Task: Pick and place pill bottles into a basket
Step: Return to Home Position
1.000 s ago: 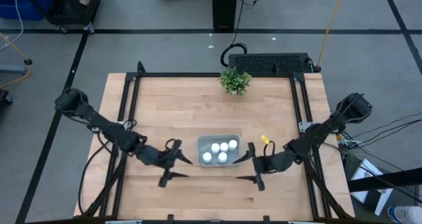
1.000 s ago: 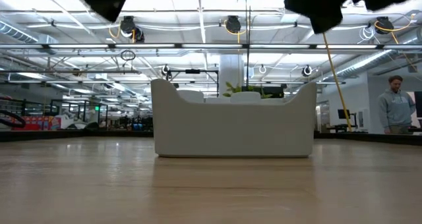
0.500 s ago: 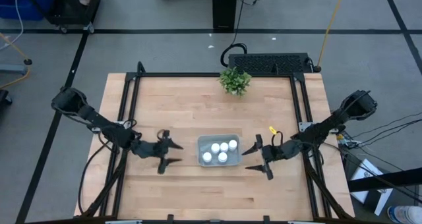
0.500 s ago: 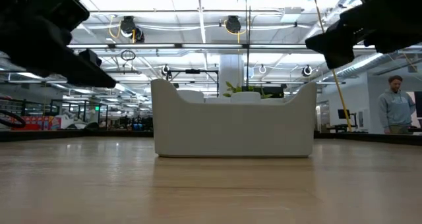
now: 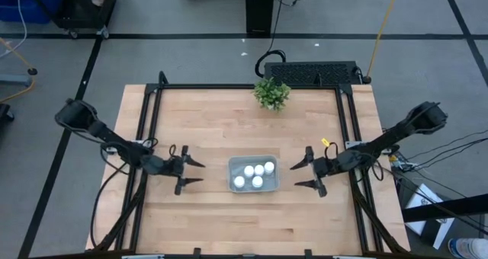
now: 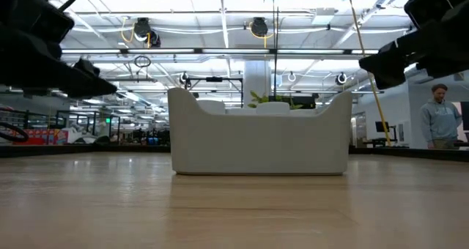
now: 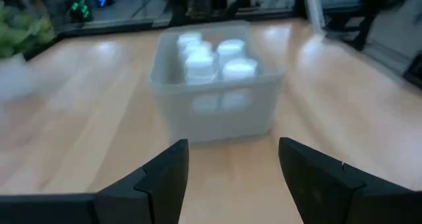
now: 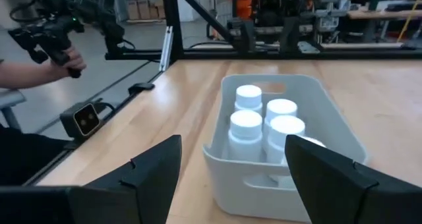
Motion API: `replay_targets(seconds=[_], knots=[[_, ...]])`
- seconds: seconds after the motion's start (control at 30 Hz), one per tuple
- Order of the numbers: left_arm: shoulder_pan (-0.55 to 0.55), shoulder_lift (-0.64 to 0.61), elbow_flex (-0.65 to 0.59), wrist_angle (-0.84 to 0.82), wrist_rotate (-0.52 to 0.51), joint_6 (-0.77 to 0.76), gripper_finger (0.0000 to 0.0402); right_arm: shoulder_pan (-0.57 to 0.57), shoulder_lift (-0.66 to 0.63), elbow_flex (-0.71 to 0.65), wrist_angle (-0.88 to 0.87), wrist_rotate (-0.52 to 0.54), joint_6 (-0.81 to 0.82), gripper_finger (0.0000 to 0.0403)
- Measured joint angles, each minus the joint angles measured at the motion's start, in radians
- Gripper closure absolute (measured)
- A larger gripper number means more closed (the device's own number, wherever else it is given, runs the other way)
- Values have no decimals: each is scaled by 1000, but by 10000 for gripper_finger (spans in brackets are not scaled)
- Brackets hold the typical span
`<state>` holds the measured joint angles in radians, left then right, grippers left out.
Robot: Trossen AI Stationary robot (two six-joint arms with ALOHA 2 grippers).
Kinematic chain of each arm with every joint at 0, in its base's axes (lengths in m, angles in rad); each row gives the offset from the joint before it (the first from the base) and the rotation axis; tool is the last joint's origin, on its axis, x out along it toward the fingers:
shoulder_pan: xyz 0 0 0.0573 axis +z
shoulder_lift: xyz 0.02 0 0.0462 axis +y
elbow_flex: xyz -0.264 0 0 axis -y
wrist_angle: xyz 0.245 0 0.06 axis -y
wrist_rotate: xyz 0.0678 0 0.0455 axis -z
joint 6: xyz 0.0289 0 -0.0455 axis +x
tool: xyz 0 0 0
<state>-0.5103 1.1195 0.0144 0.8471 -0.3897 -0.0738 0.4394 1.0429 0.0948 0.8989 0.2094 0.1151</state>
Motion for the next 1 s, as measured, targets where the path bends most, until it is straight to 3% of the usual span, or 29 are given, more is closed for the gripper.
replay_targets(seconds=[0.2,0.37,1.0], knots=[[36,-45,-5,-2,10,52,160,-67,-104,-67,-27,-23,-6,140],[82,-120,-4,-12,108,94,160,-127,-197,-75,-71,-106,-23,140],[118,-725,-4,-584,127,97,160,-242,-725,-76,-538,-191,-27,140]])
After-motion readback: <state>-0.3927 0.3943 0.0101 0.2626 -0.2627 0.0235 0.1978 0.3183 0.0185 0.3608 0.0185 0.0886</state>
